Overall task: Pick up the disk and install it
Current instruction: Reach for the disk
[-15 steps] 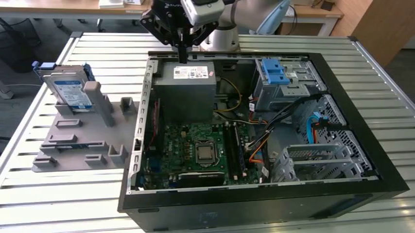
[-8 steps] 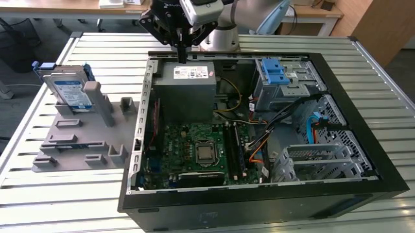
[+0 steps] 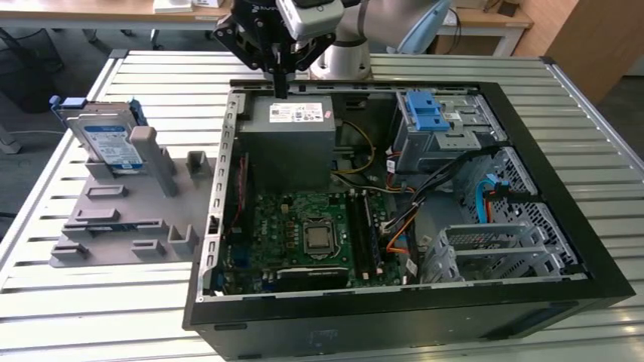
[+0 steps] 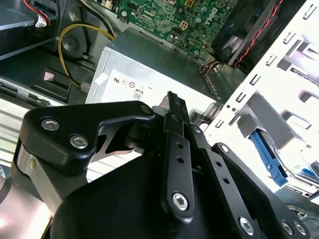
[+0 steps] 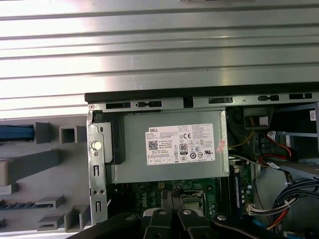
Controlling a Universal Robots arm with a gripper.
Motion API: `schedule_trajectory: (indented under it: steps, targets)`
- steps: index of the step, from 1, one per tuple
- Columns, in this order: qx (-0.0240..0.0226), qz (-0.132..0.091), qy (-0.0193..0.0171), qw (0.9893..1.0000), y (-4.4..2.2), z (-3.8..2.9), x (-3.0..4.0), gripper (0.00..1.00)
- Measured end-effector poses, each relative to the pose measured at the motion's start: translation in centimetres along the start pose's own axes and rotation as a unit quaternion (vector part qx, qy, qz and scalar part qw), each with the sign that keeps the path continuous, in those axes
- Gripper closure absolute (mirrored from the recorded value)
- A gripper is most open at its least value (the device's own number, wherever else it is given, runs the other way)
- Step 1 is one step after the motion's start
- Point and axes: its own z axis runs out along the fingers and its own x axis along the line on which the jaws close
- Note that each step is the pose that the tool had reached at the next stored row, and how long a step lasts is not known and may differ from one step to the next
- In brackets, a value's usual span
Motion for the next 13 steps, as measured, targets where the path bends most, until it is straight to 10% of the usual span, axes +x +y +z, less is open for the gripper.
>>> schedule_trajectory:
  steps: [13]
  targets:
    - [0.0000, 0.000, 0.0000, 1.0000, -0.03, 0.02, 0.37, 0.89]
